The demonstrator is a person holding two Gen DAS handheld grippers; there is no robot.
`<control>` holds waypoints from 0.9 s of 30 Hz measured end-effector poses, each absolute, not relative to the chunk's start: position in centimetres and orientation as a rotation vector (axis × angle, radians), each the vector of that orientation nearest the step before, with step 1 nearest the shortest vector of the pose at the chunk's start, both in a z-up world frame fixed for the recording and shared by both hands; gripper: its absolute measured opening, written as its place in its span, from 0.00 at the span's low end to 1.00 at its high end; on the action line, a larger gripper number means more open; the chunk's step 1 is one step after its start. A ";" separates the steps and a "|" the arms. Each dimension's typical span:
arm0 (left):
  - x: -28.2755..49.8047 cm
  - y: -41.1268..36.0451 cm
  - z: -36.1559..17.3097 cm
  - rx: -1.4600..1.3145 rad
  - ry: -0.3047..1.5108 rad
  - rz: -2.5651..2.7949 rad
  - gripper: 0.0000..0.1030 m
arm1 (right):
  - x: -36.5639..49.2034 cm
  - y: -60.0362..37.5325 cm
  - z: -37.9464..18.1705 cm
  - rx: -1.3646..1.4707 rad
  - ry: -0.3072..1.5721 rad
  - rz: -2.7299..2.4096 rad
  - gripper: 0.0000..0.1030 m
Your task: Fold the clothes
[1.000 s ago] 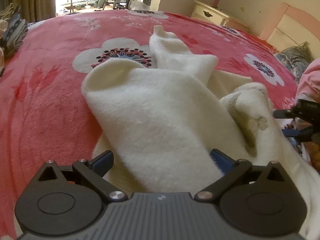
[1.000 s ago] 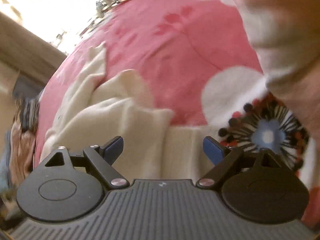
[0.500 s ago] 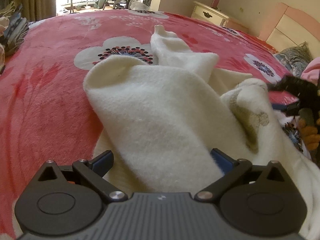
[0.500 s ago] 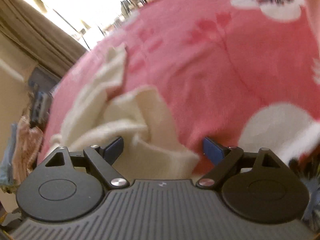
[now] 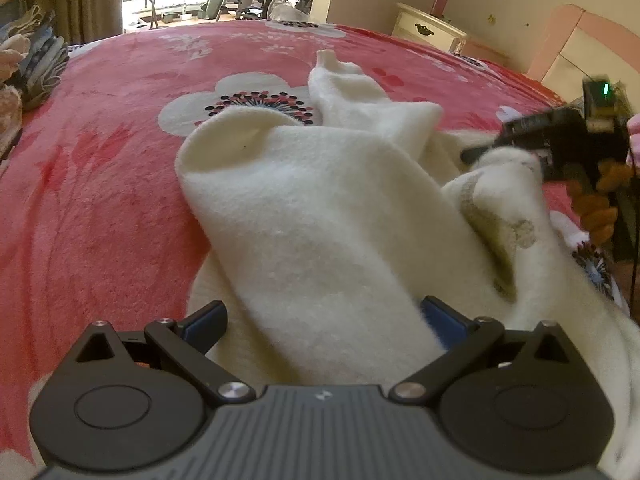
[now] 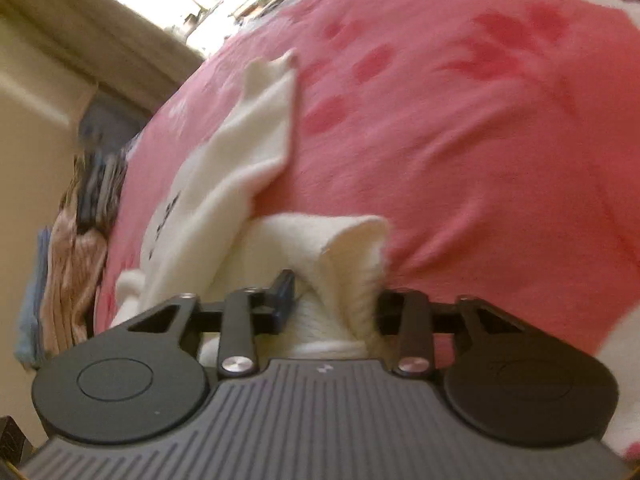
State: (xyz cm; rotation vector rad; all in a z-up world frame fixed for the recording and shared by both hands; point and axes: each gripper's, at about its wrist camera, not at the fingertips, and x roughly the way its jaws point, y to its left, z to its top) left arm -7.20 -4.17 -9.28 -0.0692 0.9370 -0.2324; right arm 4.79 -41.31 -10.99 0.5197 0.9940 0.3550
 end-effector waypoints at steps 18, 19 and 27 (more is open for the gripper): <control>-22.9 4.5 -4.1 0.012 0.764 -0.158 0.91 | -14.0 -19.7 1.1 0.385 0.791 1.362 0.11; -24.0 5.5 -3.5 0.022 0.746 -0.142 0.91 | -14.6 -19.2 1.1 0.386 0.810 1.395 0.11; -29.8 8.8 -1.1 0.130 0.657 -0.118 0.92 | -15.1 -18.0 -1.5 0.284 1.017 1.479 0.11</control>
